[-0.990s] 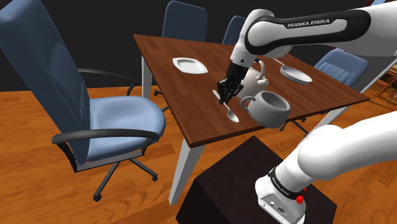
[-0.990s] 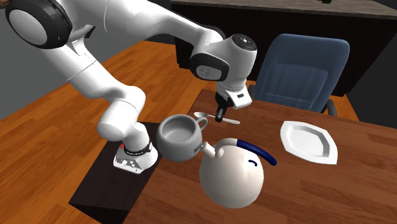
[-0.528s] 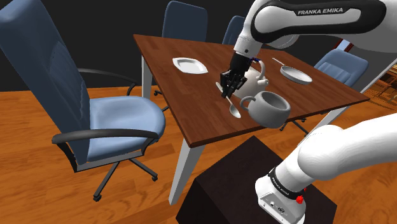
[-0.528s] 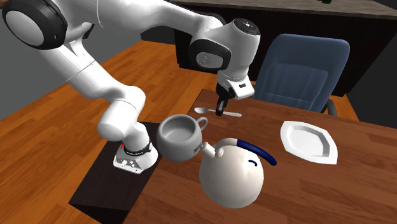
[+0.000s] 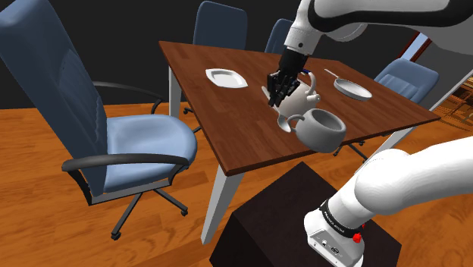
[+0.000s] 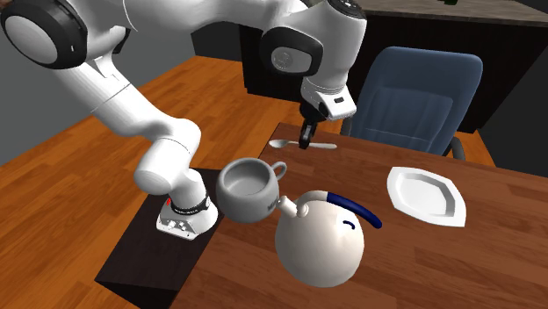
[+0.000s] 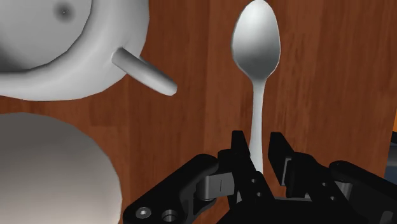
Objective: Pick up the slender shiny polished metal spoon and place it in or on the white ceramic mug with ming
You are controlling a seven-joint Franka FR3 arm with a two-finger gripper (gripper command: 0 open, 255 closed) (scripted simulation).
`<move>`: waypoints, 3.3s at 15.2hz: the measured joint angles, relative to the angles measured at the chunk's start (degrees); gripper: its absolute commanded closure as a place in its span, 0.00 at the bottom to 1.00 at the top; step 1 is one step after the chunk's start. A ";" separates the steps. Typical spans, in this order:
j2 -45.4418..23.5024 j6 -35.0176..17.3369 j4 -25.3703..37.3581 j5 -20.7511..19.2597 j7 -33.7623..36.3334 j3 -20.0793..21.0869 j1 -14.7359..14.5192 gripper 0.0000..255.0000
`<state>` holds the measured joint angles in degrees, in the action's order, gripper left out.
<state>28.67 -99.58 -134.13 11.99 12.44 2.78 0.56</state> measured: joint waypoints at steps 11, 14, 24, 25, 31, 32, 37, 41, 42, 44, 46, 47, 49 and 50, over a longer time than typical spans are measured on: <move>0.02 8.29 8.37 -0.38 1.44 -0.36 0.02 1.00; -0.32 10.21 10.68 -0.42 1.79 -0.43 0.00 1.00; 12.89 18.26 4.13 -5.86 -6.17 -7.83 3.43 1.00; 14.29 19.09 3.42 -6.86 -7.41 -8.98 3.95 1.00; 17.73 17.95 -1.41 -8.36 -9.15 -10.35 4.81 1.00; 18.07 17.29 -2.41 -8.42 -9.24 -10.38 4.87 1.00; 18.71 13.67 -6.72 -8.72 -9.77 -10.61 5.09 1.00; 19.52 10.96 -10.19 -8.88 -10.06 -10.69 5.27 1.00; 19.56 10.43 -10.62 -8.87 -10.08 -10.68 5.28 1.00; 19.56 9.95 -10.83 -8.88 -10.15 -10.72 5.29 1.00; 19.54 9.88 -10.89 -8.88 -10.20 -10.74 5.30 1.00; 19.51 9.85 -10.91 -8.89 -10.21 -10.75 5.31 1.00; 19.60 9.84 -10.95 -8.89 -10.22 -10.75 5.33 0.00; 19.57 9.91 -11.09 -8.92 -10.21 -10.75 5.33 0.00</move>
<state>48.24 -89.68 -145.21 3.08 2.22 -7.97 5.89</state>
